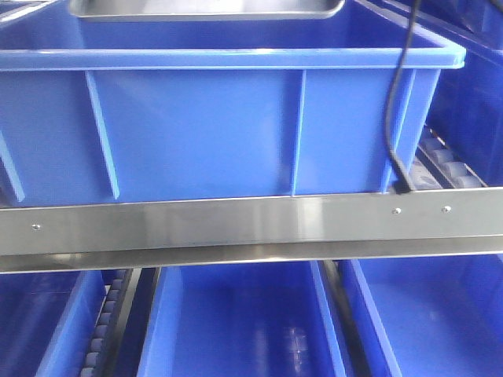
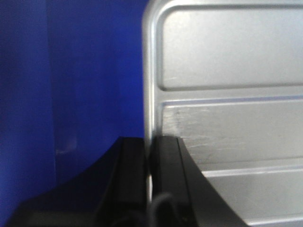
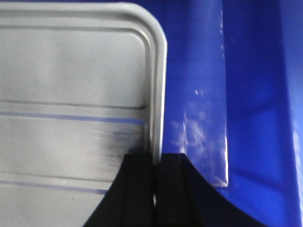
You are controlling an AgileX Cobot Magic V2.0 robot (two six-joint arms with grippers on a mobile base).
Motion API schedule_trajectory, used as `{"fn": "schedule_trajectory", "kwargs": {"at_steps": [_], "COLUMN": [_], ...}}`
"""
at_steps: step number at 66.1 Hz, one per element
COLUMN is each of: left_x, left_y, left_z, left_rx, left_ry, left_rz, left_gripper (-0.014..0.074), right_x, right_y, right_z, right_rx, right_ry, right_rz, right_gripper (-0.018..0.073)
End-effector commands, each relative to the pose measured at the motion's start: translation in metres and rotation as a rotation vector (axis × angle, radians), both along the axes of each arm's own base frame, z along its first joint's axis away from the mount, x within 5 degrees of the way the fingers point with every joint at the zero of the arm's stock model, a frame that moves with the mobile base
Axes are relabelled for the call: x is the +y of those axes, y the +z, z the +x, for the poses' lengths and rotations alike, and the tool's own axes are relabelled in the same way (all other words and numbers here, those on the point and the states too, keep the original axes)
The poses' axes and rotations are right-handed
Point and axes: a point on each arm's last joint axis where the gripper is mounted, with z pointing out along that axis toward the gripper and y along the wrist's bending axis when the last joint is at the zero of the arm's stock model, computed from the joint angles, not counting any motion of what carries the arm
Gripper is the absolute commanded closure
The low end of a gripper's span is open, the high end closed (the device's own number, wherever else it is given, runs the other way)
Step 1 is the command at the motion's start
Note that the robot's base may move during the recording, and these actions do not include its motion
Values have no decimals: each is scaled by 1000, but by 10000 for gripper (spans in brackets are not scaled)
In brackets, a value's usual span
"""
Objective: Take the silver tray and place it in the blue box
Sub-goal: 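Lower the tray with both grippers into the blue bin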
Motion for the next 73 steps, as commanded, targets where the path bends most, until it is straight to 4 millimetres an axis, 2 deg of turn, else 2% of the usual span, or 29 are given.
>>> {"fn": "schedule_trajectory", "kwargs": {"at_steps": [1,11,20,57,60,64,70,73], "left_x": [-15,-18,-19,-16,-15,-12,-3,1], "left_y": [31,18,17,16,15,15,16,15], "left_z": [2,17,19,20,20,21,25,26], "left_rx": [-132,-130,-142,-147,-146,-146,-167,-159], "left_ry": [-51,-41,-42,-35,-32,-24,12,51], "left_rz": [-220,-212,-212,-154,-150,-144,-108,-114], "left_gripper": [605,605,605,599,565,472,305,271], "right_x": [13,15,19,20,20,20,16,14], "right_y": [37,25,16,13,13,12,12,12], "right_z": [5,22,29,31,31,31,32,33], "right_rx": [-196,-202,-202,-196,-192,-187,-182,-183], "right_ry": [76,68,73,72,71,70,60,55], "right_rz": [203,197,196,191,189,187,181,180], "right_gripper": [499,499,499,498,498,495,423,375]}}
